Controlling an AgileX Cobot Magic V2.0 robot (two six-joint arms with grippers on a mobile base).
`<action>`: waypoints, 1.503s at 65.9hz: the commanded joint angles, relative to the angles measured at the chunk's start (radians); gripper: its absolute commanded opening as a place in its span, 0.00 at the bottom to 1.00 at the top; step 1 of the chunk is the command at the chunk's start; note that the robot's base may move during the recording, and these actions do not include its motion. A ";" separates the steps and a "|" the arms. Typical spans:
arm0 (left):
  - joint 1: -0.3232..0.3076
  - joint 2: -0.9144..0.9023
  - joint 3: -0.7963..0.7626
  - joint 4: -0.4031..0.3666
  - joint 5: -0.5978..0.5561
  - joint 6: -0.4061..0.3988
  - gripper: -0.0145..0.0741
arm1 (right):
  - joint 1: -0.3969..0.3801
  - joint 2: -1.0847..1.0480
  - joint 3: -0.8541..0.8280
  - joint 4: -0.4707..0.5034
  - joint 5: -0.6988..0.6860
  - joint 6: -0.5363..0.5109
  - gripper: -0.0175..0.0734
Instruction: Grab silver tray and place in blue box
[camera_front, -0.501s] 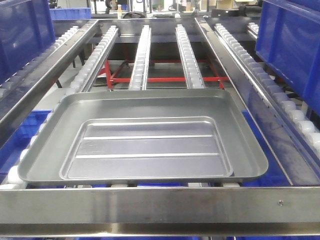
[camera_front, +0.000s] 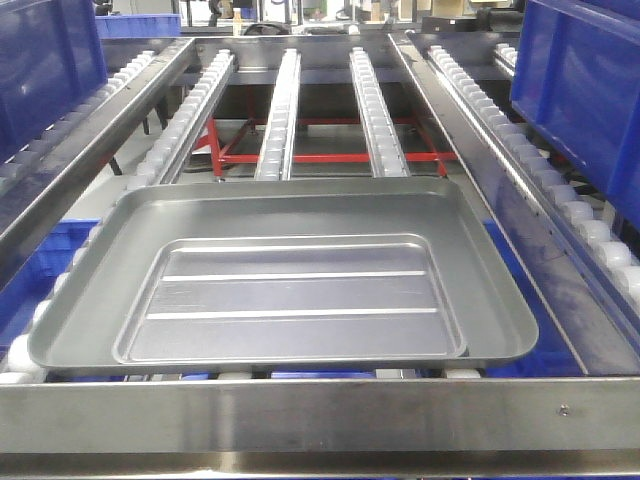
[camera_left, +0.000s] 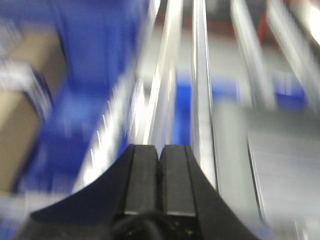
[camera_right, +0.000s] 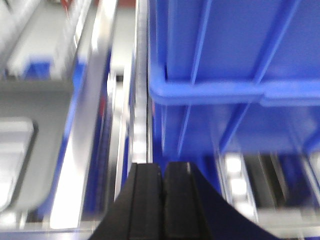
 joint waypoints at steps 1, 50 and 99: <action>-0.002 0.124 -0.091 -0.121 0.072 0.136 0.05 | 0.000 0.143 -0.083 0.004 0.016 -0.020 0.25; -0.395 0.805 -0.137 -0.045 -0.137 -0.261 0.06 | 0.437 0.715 -0.165 -0.159 0.060 0.498 0.27; -0.557 1.410 -0.595 0.210 -0.074 -0.571 0.06 | 0.533 1.337 -0.665 -0.096 -0.020 0.487 0.27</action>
